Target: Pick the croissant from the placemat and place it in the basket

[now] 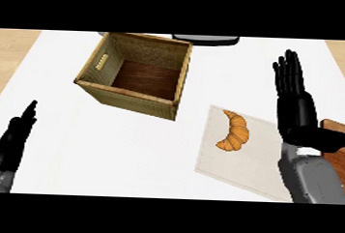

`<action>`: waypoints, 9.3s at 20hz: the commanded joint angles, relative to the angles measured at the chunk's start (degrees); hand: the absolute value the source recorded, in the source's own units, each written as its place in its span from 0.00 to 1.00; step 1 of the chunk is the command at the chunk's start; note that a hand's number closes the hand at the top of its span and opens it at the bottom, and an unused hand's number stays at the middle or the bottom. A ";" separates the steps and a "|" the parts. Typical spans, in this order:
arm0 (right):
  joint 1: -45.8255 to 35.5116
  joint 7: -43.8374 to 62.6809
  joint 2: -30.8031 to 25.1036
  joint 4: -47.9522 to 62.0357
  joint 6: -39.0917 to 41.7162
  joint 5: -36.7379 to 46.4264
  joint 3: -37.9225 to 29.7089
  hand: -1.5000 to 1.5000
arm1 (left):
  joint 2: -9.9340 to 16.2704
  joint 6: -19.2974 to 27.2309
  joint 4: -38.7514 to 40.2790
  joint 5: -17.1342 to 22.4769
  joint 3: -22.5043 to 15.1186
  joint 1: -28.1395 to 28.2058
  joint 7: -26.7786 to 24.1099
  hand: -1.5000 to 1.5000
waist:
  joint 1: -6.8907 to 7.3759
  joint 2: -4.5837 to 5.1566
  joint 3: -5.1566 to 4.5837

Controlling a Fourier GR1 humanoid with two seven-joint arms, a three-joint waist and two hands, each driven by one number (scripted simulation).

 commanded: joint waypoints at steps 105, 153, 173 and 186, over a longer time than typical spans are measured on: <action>-6.75 2.10 -1.54 25.06 29.37 51.25 -1.38 0.00 | -18.47 -23.50 -9.30 -4.94 19.93 -8.54 8.04 0.50 | -0.39 0.46 -1.39; -22.91 54.78 10.95 -0.61 -11.27 46.26 40.18 1.00 | -24.10 -25.97 -2.16 -9.45 16.37 -15.71 6.51 0.50 | 9.10 -0.82 -1.78; -63.44 87.33 10.93 15.66 -13.23 51.51 32.78 1.00 | -23.55 -25.62 -0.05 -9.90 17.02 -17.55 6.71 0.50 | 8.51 -0.38 -2.19; -78.30 93.65 10.92 37.04 -11.77 50.02 30.87 1.00 | -22.72 -25.10 -0.42 -10.15 17.99 -17.51 5.87 0.50 | 6.85 0.80 -1.89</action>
